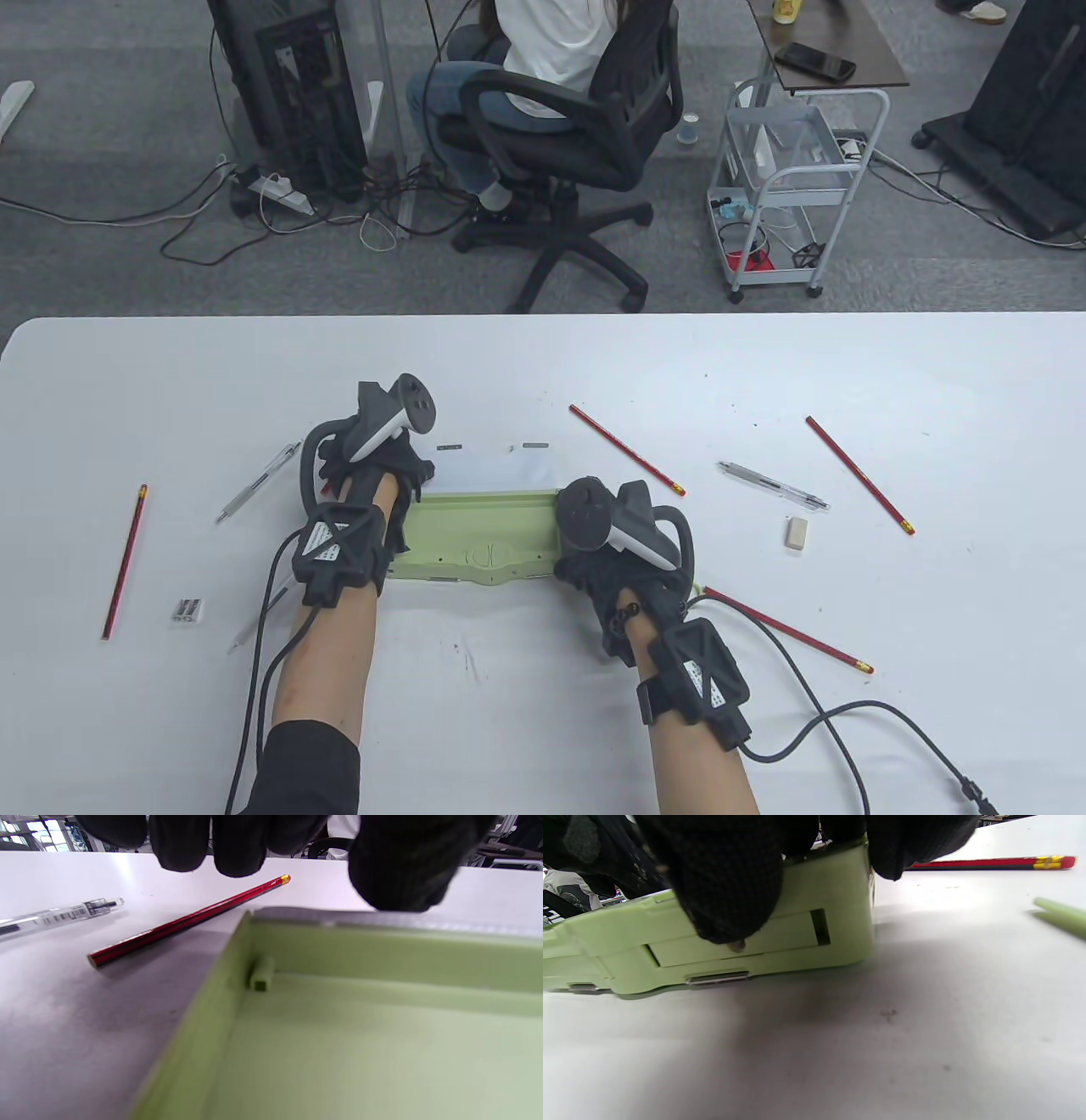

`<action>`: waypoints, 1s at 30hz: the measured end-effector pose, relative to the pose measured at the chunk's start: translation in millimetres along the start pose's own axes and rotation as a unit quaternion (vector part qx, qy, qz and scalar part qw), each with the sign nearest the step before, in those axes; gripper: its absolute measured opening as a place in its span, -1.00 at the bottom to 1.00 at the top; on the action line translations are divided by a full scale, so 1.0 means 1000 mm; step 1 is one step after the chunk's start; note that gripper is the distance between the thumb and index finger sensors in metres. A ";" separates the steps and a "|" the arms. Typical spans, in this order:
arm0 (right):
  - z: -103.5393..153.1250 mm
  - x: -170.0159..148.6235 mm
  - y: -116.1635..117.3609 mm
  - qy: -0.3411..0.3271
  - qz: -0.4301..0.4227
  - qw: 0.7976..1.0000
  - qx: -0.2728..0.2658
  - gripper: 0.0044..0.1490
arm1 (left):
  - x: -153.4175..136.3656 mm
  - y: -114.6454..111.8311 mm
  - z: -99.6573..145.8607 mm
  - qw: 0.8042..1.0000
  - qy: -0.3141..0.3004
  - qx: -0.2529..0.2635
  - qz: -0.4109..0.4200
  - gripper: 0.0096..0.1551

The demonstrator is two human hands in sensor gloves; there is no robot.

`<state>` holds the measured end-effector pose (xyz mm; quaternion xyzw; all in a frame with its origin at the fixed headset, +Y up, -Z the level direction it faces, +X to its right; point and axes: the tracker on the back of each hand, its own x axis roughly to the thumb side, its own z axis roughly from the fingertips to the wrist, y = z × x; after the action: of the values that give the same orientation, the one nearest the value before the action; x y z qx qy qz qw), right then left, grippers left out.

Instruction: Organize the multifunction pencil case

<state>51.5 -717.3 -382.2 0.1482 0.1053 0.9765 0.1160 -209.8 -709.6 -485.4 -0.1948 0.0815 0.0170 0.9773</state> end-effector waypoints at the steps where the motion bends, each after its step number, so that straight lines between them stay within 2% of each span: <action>1: 0.000 0.000 0.000 0.000 0.000 1.000 0.000 0.11 | -0.001 0.002 0.003 1.000 -0.005 0.005 0.006 0.05; 4: 0.000 0.000 0.000 0.000 0.001 1.000 0.001 0.11 | -0.003 0.010 0.014 0.999 -0.027 0.024 0.023 0.04; 9: 0.000 0.000 0.000 0.000 0.001 1.000 0.001 0.11 | -0.014 0.023 0.051 0.992 -0.086 0.066 0.071 0.02; 13: 0.000 0.000 0.000 -0.001 0.000 1.000 0.002 0.10 | -0.033 0.017 0.088 0.978 -0.134 0.086 0.137 0.02; 16: 0.000 0.000 0.000 -0.001 0.003 1.000 0.003 0.11 | -0.048 0.006 0.104 0.973 -0.144 0.099 0.150 0.01; 23: 0.001 0.001 0.000 -0.001 0.004 1.000 0.003 0.11 | -0.070 -0.033 0.111 0.976 -0.144 0.086 0.138 0.03; 30: 0.001 0.001 0.001 -0.001 0.007 1.000 0.003 0.10 | -0.062 -0.059 0.103 0.976 -0.152 0.074 0.136 0.04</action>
<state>50.5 -717.5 -381.0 0.1507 0.1066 0.9768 0.1088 -250.9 -724.8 -358.5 -0.1043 -0.0416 0.1734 0.9784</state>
